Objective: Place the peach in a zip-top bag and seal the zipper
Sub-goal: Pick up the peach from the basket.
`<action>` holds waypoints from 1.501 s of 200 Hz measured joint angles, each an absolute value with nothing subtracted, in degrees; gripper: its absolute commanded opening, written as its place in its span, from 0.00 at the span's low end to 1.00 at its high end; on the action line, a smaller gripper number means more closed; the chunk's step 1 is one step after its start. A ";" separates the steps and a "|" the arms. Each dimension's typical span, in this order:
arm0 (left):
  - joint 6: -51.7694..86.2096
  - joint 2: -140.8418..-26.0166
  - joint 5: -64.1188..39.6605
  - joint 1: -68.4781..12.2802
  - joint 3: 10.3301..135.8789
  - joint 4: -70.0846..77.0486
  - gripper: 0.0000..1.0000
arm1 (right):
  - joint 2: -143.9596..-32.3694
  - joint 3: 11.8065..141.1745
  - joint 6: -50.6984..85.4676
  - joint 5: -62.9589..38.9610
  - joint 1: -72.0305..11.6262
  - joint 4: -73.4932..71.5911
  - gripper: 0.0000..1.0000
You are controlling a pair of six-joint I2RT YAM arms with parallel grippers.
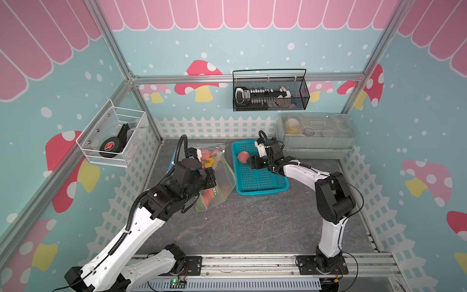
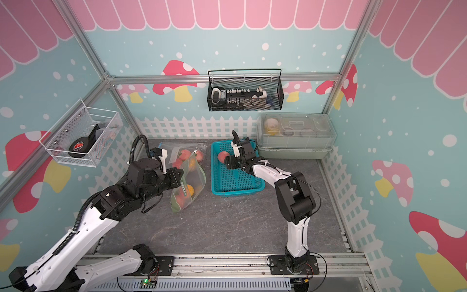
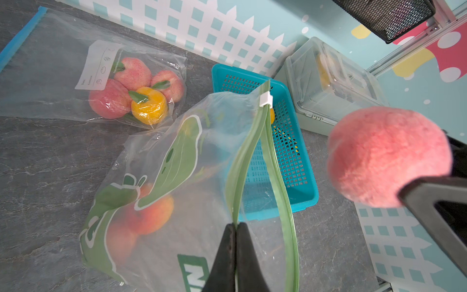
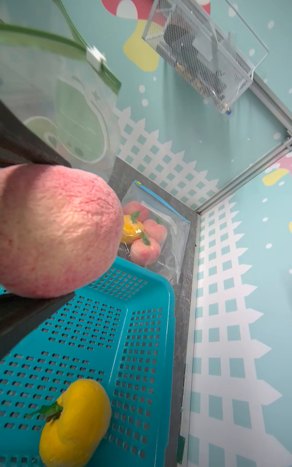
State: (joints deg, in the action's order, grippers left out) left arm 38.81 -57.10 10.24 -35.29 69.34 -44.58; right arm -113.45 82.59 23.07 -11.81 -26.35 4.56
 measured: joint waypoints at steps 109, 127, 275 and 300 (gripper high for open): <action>38.81 -56.27 10.24 -35.27 69.23 -44.62 0.00 | -129.49 100.68 27.33 -15.90 -25.47 8.34 0.86; 38.79 -56.27 10.24 -35.27 69.23 -44.62 0.00 | -131.44 102.78 28.12 -15.86 -25.47 8.75 0.86; 38.59 -56.40 9.19 -35.24 69.23 -44.64 0.00 | -140.31 113.99 29.76 -16.64 -25.39 13.30 0.67; 38.59 -56.40 9.19 -35.20 69.23 -44.64 0.00 | -139.20 111.31 29.65 -17.02 -25.19 11.09 0.63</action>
